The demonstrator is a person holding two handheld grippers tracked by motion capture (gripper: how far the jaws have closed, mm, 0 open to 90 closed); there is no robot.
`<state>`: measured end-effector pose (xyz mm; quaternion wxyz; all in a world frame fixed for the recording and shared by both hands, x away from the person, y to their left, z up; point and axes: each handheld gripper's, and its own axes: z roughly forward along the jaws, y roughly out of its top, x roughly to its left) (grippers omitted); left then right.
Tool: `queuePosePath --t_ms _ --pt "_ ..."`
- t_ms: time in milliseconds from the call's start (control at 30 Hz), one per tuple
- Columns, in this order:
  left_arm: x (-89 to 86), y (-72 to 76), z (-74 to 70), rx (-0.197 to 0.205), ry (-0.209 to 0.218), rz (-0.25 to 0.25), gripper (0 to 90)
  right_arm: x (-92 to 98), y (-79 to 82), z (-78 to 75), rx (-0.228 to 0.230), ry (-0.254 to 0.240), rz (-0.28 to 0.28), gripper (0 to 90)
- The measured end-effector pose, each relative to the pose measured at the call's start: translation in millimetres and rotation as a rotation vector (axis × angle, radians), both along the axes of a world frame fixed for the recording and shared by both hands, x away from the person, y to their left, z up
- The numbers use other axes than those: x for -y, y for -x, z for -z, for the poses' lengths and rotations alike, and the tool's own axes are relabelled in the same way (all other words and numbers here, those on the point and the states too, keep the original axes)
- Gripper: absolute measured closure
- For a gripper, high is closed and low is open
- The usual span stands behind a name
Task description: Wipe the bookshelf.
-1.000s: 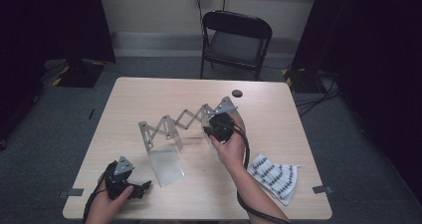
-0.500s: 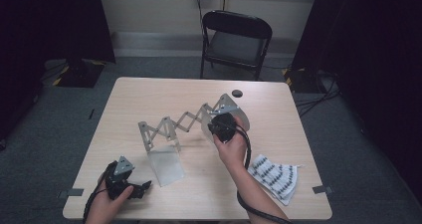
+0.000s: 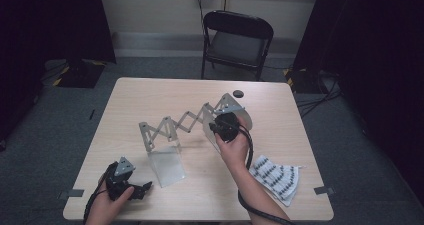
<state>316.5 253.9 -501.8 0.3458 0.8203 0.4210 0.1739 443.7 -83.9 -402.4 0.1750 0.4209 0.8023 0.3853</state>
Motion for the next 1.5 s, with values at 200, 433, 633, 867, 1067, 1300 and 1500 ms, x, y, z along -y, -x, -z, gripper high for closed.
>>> queuePosePath --t_ms 200,433,633,867,1067,1300,1500 --pt "0.2 0.1 0.1 0.0 0.002 -0.002 0.0 3.2 -1.3 -3.3 -0.006 -0.029 -0.003 90.0" --pt "0.1 0.2 0.0 0.0 0.0 -0.004 0.0 6.7 -2.0 -7.5 -0.005 -0.038 -0.014 90.0" --pt "0.2 0.2 0.0 0.0 0.0 -0.004 0.0 10.2 -2.3 -12.6 0.002 -0.064 -0.025 89.6" --pt "0.3 0.3 0.1 0.001 0.003 -0.007 0.0 11.2 -0.6 -18.8 0.02 -0.08 -0.033 89.5" --pt "0.1 0.2 -0.1 0.0 -0.002 -0.003 0.0 11.5 0.1 -20.5 0.036 -0.081 -0.04 89.8" --pt "0.2 1.2 -0.3 0.002 -0.004 -0.013 0.2 13.5 0.1 -17.3 0.033 -0.077 -0.033 90.0" --pt "-1.4 1.9 -1.7 0.0 0.005 -0.017 5.0 16.5 -1.2 -11.1 0.035 -0.085 -0.029 90.0"
